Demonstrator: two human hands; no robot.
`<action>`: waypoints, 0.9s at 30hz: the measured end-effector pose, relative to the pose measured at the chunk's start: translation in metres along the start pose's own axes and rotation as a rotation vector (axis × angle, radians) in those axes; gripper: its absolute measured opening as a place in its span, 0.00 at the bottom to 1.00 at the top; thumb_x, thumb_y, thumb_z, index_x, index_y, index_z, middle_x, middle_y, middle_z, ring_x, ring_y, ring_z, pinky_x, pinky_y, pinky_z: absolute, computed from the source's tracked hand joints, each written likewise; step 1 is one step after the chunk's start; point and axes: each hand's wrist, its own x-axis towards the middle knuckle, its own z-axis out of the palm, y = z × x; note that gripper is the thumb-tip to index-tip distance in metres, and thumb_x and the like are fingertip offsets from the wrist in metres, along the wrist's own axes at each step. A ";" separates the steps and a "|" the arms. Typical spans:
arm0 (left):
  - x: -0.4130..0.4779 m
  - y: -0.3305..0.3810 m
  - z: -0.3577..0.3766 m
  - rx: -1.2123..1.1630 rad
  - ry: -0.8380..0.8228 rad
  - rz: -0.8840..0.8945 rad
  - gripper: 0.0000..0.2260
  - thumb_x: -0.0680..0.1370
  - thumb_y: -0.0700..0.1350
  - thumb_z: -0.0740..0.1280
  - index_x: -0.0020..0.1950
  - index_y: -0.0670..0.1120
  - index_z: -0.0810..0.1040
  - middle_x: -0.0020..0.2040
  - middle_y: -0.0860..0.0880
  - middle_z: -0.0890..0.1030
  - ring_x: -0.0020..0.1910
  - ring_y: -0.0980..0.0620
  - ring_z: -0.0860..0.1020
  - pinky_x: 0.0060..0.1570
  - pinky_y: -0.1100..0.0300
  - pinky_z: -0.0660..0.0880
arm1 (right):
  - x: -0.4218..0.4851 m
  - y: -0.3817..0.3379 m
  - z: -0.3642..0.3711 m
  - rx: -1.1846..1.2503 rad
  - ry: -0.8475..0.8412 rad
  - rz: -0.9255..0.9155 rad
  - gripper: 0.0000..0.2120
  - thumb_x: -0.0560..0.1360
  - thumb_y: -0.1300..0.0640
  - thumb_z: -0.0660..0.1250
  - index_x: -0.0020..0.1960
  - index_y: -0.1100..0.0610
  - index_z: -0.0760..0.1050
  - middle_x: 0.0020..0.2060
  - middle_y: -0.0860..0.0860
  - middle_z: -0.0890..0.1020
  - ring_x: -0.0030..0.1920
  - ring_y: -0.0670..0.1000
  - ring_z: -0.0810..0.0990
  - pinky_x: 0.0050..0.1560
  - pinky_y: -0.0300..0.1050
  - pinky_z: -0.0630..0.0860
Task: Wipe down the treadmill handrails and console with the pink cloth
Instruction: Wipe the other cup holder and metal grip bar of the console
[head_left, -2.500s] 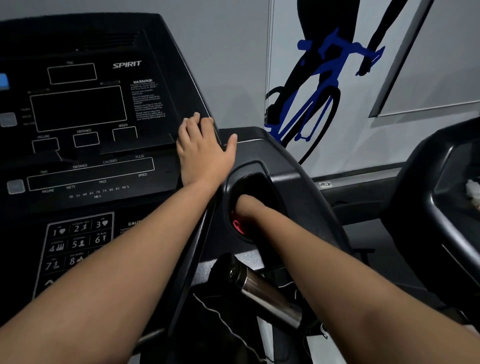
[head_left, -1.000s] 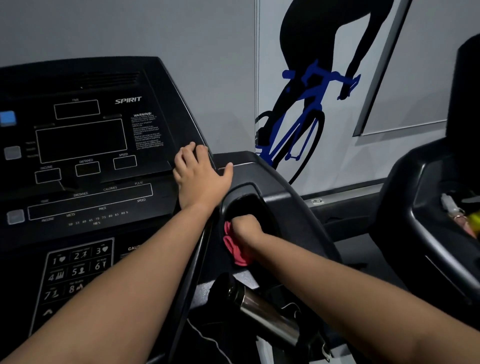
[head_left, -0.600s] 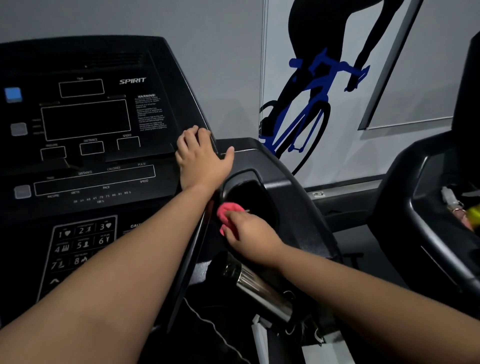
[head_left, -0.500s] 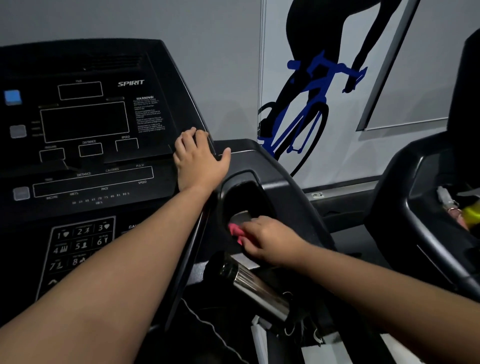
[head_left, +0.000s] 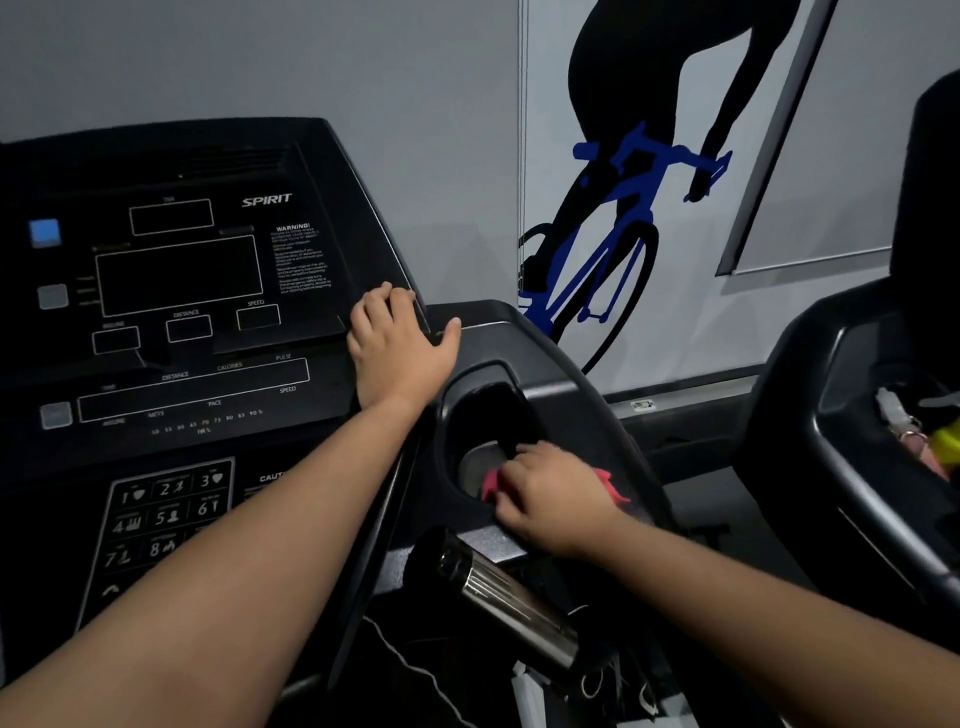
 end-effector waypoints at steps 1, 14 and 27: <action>0.000 0.000 0.000 0.009 -0.002 -0.001 0.25 0.75 0.59 0.65 0.65 0.44 0.69 0.69 0.44 0.65 0.70 0.43 0.61 0.67 0.47 0.60 | 0.003 -0.011 -0.001 -0.022 -0.037 0.004 0.21 0.74 0.46 0.52 0.45 0.60 0.77 0.43 0.59 0.82 0.48 0.60 0.80 0.49 0.50 0.74; 0.003 0.001 0.002 0.059 -0.008 0.003 0.26 0.75 0.59 0.65 0.65 0.44 0.69 0.69 0.44 0.65 0.69 0.43 0.61 0.66 0.47 0.61 | 0.060 -0.012 -0.020 0.397 -0.710 0.300 0.11 0.78 0.60 0.56 0.39 0.56 0.72 0.30 0.54 0.73 0.19 0.47 0.72 0.16 0.37 0.67; 0.003 -0.002 0.003 0.039 -0.010 0.011 0.24 0.75 0.58 0.64 0.65 0.45 0.69 0.70 0.46 0.64 0.70 0.45 0.60 0.67 0.49 0.59 | 0.099 0.002 0.035 -0.207 -0.457 0.150 0.16 0.82 0.60 0.53 0.66 0.61 0.73 0.64 0.58 0.75 0.64 0.60 0.72 0.56 0.49 0.71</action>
